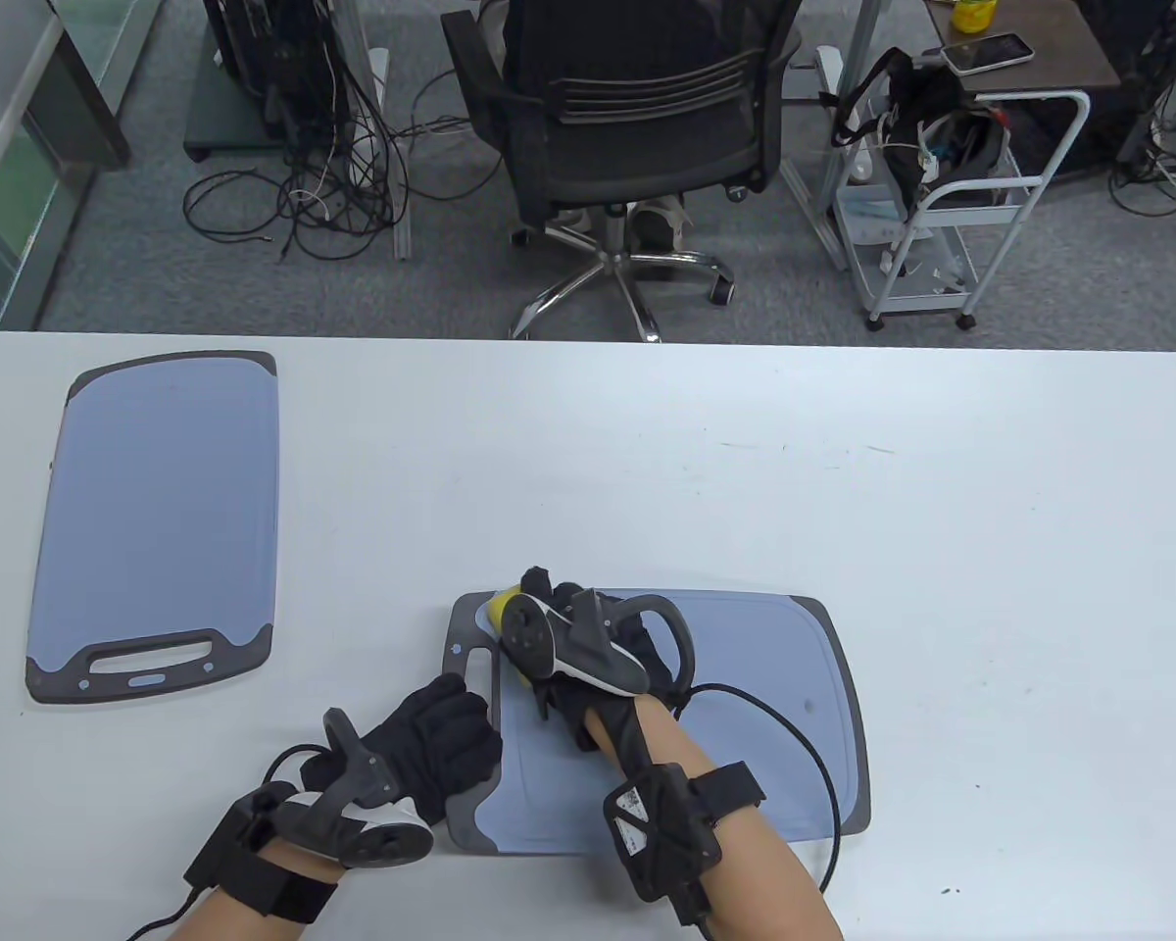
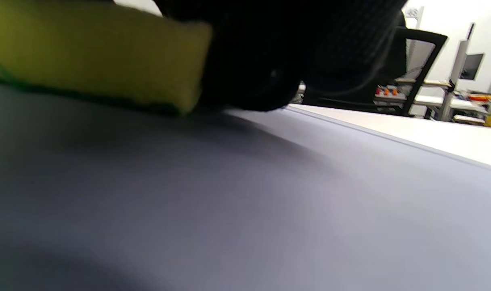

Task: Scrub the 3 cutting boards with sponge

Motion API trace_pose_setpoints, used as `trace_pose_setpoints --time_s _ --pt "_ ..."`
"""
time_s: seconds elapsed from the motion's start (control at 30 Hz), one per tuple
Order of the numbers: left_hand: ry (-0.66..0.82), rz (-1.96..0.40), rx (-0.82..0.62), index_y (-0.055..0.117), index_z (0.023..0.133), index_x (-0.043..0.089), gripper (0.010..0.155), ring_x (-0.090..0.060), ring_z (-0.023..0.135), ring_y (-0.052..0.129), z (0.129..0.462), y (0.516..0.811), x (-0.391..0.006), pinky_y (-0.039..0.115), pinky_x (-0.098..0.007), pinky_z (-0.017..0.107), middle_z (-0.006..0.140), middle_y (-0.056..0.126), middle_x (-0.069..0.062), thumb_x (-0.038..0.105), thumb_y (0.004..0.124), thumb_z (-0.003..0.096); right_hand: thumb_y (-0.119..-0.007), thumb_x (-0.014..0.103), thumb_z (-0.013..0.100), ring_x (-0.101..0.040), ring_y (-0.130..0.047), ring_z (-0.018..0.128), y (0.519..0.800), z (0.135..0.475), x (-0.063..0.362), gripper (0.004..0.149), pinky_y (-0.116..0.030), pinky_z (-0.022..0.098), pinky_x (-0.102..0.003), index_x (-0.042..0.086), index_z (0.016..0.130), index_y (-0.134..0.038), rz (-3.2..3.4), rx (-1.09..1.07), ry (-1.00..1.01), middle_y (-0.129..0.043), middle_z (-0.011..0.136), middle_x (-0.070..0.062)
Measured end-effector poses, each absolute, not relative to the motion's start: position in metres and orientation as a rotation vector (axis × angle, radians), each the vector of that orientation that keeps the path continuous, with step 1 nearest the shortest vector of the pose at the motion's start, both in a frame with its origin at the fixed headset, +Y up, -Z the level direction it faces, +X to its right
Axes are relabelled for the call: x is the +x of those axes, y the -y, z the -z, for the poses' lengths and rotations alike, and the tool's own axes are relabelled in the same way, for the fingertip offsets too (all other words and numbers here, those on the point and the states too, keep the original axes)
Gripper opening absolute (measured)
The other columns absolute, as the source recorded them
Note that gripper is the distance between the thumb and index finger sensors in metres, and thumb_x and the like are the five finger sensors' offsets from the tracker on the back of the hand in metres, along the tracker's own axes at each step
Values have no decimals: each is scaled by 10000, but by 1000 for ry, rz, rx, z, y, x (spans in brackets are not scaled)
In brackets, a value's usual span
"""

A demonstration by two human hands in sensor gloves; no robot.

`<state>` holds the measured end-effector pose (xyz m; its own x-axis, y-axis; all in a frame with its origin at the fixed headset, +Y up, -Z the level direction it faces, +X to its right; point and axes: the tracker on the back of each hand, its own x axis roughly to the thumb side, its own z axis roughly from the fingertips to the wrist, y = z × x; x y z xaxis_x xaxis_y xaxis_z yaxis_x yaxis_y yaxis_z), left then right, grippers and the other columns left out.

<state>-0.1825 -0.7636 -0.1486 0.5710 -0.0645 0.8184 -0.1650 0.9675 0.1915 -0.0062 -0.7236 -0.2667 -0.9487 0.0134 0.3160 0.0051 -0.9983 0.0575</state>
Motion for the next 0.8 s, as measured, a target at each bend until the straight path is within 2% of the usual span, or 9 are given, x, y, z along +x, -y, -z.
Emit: trace_pose_setpoints --time_s 0.1,0.17,0.3,0.4,0.5,0.6,0.7,0.77,0.8 --pt "956 -57 259 570 930 270 439 -247 971 736 149 764 -182 573 -559 773 929 725 31 362 810 574 -724 606 467 -163 -941 464 732 274 48 722 -831 416 -396 178 1044 -655 -3136 312 -172 -885 740 -63" --pt "958 -48 262 576 927 275 438 -243 966 746 148 763 -182 584 -558 772 926 730 32 368 814 570 -717 606 468 -163 -940 467 740 277 101 722 -831 417 -397 176 1044 -655 -3161 121 -219 -886 741 -63" --pt "949 -48 232 583 920 280 438 -241 970 737 151 764 -180 567 -558 776 924 727 36 362 827 566 -731 580 471 -176 -932 468 762 266 227 712 -820 418 -407 153 1036 -666 -3057 -436 -266 -886 725 -90" --pt "946 -33 209 575 923 281 443 -241 976 726 153 764 -177 555 -559 780 929 717 26 362 826 567 -736 568 475 -176 -929 469 767 257 260 712 -817 414 -406 127 1031 -678 -3016 -575 -300 -891 716 -110" --pt "944 -27 208 573 923 276 440 -247 978 721 153 764 -177 554 -563 778 930 714 25 351 825 571 -738 561 476 -178 -931 462 761 259 225 717 -819 410 -408 107 1027 -674 -3069 -359 -270 -887 713 -113" --pt "942 -24 211 575 925 275 440 -248 979 725 153 765 -176 560 -563 777 931 718 25 353 827 572 -733 570 477 -173 -931 458 749 254 130 717 -823 408 -405 125 1034 -655 -3048 162 -236 -875 719 -100" --pt "943 -17 223 581 927 273 440 -247 977 737 151 764 -176 574 -562 773 932 726 24 356 829 573 -724 586 470 -157 -930 463 736 227 35 721 -829 415 -394 153 1041 -644 -3008 647 -179 -864 727 -80" --pt "945 -12 231 583 928 273 439 -248 978 738 150 764 -176 576 -563 771 933 728 23 356 830 574 -715 594 467 -147 -932 466 731 212 -1 720 -834 419 -387 168 1043 -641 -2999 832 -122 -864 732 -67" --pt "945 -10 234 581 928 276 438 -247 978 738 150 764 -176 578 -561 771 933 727 24 358 828 575 -713 593 468 -146 -933 465 730 210 -7 717 -835 418 -386 169 1042 -643 -3007 855 -108 -866 732 -63"
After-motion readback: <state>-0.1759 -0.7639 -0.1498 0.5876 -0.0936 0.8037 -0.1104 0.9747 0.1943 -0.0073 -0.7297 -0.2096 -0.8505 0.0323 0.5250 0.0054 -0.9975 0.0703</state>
